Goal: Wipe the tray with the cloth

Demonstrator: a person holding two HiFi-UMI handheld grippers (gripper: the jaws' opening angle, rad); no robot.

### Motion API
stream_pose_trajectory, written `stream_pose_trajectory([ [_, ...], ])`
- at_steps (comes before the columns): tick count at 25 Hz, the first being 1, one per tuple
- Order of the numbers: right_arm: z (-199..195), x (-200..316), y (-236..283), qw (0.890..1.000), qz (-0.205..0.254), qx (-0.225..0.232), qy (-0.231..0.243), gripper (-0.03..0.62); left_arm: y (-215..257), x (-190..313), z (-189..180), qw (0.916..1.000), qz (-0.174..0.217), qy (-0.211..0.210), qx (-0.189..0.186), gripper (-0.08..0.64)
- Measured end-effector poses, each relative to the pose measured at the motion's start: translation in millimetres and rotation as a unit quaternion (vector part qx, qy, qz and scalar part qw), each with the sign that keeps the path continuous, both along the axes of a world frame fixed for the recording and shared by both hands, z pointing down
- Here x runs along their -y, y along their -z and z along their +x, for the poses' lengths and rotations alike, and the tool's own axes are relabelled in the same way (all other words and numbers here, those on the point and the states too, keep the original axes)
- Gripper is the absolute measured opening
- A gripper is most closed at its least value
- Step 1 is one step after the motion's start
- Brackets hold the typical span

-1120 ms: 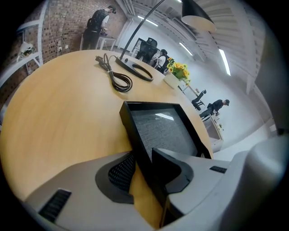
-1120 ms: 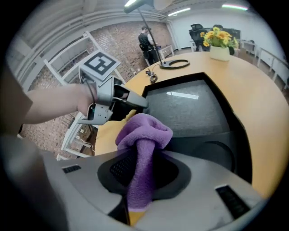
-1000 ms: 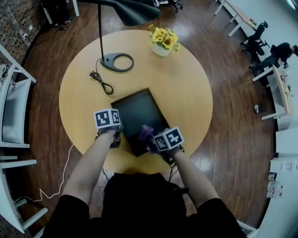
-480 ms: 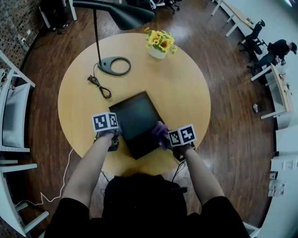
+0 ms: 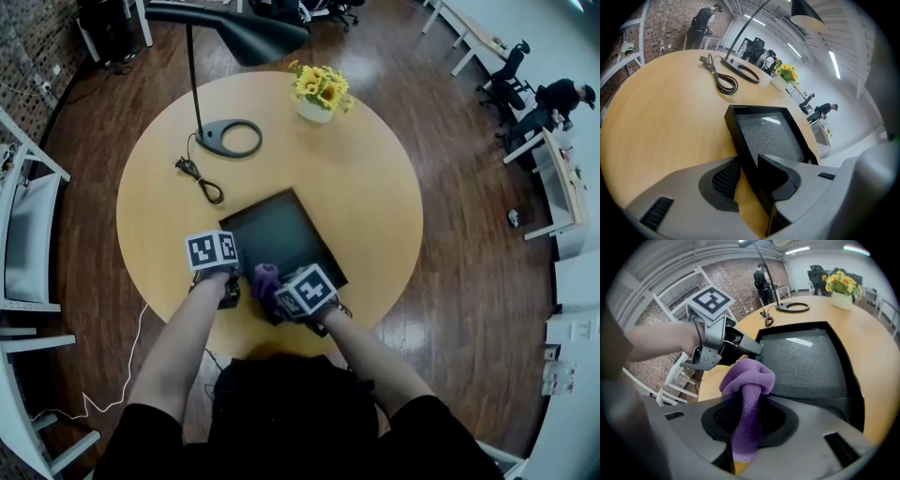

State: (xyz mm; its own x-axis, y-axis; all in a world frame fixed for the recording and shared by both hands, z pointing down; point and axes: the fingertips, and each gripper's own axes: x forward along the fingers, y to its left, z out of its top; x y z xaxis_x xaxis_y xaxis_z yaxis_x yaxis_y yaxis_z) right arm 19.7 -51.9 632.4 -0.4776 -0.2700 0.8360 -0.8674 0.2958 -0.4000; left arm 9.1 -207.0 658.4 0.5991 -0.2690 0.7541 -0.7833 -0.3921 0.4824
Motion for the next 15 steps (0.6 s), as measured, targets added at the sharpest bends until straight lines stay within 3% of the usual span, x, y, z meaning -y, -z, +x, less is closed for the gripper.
stream_pose_trajectory([
  [4,29,-9,-14,0.999,-0.007,-0.028,-0.026,0.092,1,1,-1,1.0,0.001,-0.001,-0.001,0.121],
  [8,66,-16,-13,0.994,-0.022,0.027,-0.1,0.095,0,1,-1,1.0,0.002,-0.002,-0.002,0.121],
  [11,86,-19,-11,0.983,-0.037,0.074,-0.164,0.095,-2,1,-2,1.0,-0.001,-0.002,-0.003,0.121],
  [15,132,-27,-12,0.972,-0.035,0.06,-0.223,0.095,-1,2,-1,1.0,-0.001,-0.005,-0.004,0.121],
])
